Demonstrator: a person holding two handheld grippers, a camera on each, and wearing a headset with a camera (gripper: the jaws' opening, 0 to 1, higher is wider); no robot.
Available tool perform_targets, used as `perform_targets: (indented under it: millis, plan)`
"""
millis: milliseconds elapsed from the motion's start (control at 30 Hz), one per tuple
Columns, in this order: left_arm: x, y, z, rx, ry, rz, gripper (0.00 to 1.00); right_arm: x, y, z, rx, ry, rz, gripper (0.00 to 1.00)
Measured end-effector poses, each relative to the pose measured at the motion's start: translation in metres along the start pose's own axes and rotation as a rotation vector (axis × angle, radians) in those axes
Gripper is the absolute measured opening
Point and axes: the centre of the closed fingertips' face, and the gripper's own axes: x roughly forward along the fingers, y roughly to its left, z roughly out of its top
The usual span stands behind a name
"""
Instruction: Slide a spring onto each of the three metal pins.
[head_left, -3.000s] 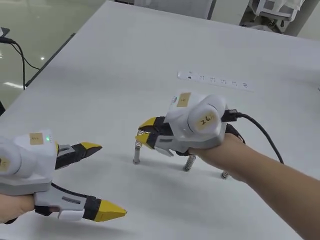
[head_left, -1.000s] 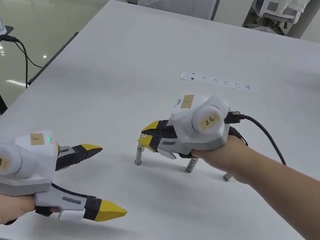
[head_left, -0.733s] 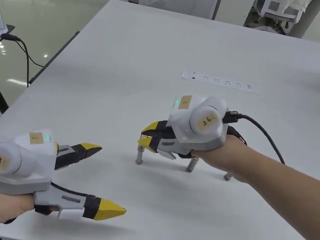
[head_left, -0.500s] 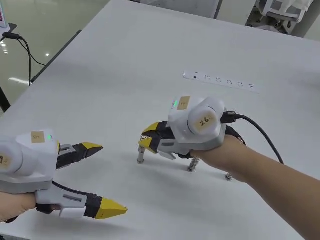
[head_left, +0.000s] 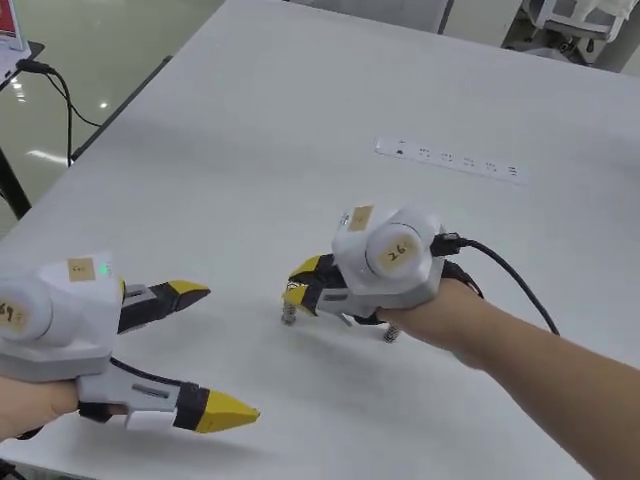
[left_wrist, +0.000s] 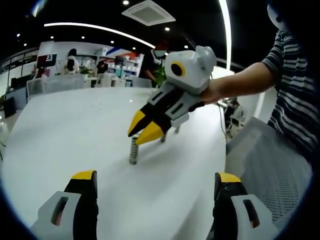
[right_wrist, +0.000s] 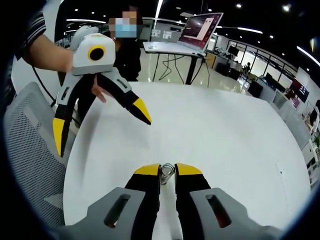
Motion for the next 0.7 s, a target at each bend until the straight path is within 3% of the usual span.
perform_targets:
  millis: [300,333,700]
  plan:
    - [0.0002,-0.0004,0.0030,0.003,0.000,0.001,0.94,0.0075,0.0032,-0.0107,0.001,0.018,0.007,0.08]
    - [0.0004,-0.0004,0.0030,0.004,0.000,0.000,0.94,0.0073,0.0022,-0.0082,0.009,-0.001,0.003,0.08]
    - [0.0024,-0.0012,0.0057,0.005,0.002,-0.004,0.93,0.0043,0.0008,-0.0076,0.037,0.006,0.002,0.09]
